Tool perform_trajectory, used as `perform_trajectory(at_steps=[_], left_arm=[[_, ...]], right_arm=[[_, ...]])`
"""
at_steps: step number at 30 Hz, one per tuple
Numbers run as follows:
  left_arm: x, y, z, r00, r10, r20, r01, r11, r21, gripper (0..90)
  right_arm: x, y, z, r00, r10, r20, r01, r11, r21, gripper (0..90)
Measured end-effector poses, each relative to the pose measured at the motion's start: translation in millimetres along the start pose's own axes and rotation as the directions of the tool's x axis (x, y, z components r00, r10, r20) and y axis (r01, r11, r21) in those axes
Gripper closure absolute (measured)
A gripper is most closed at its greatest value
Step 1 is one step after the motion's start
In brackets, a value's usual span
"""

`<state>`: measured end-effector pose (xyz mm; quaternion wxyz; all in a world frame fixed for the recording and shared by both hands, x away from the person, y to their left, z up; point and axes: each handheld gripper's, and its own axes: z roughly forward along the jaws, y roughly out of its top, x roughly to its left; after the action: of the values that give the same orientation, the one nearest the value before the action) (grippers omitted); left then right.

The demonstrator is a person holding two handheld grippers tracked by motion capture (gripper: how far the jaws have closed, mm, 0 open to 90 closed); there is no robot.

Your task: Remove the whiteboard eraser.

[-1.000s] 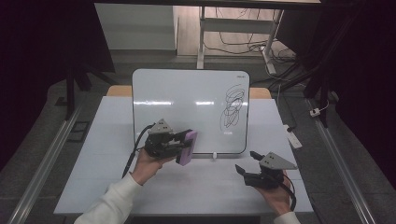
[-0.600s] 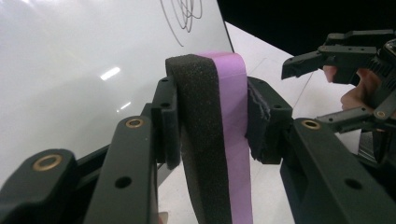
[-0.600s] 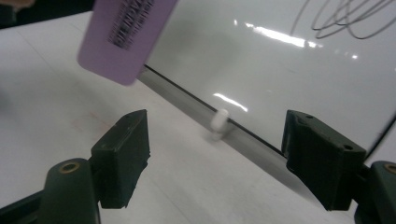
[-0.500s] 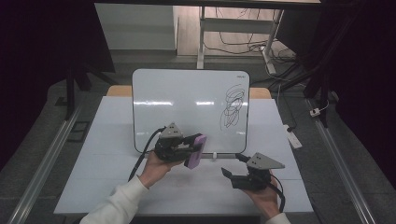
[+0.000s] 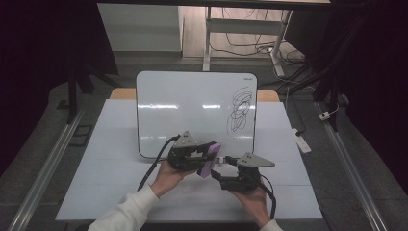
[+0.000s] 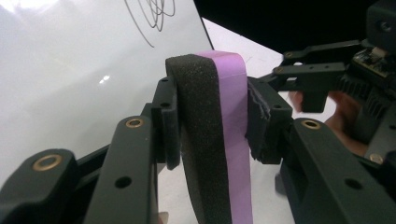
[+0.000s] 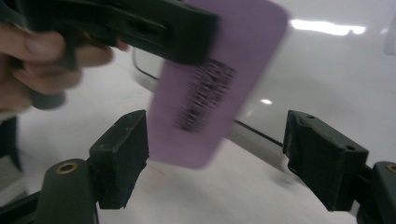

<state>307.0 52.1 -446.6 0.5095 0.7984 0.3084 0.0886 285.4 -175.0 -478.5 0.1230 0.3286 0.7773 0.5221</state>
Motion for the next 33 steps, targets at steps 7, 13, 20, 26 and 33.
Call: perform_trajectory(at_steps=[7, 13, 20, 26, 33], left_arm=[[-5.8, -1.1, 0.5, 0.9999, 0.013, 0.005, -0.013, 0.9997, -0.021, 59.6], [-11.0, -2.8, 0.1, 0.9997, 0.024, -0.004, -0.025, 0.9992, -0.032, 60.1], [-6.5, -5.6, -0.3, 0.9997, -0.012, 0.02, 0.013, 0.9997, -0.021, 57.3], [3.2, -8.2, -27.1, 0.9998, -0.012, 0.019, 0.013, 0.999, -0.043, 32.3], [17.6, -25.2, -57.5, 0.9992, -0.012, -0.039, 0.012, 0.9999, -0.003, 27.5]], right_arm=[[7.8, 2.2, 10.5, 0.9998, 0.019, 0.008, -0.019, 1.0, -0.009, 24.8], [11.2, 4.6, 9.3, 0.9983, 0.04, 0.042, -0.039, 0.999, -0.03, 34.0], [10.0, 4.7, 6.5, 0.9979, -0.002, 0.064, 0.003, 1.0, -0.015, 37.9], [7.4, 7.0, -0.5, 0.9957, -0.042, 0.083, 0.044, 0.999, -0.024, 38.6], [-3.8, 8.1, -9.7, 0.9933, -0.049, 0.105, 0.054, 0.998, -0.042, 38.9]])
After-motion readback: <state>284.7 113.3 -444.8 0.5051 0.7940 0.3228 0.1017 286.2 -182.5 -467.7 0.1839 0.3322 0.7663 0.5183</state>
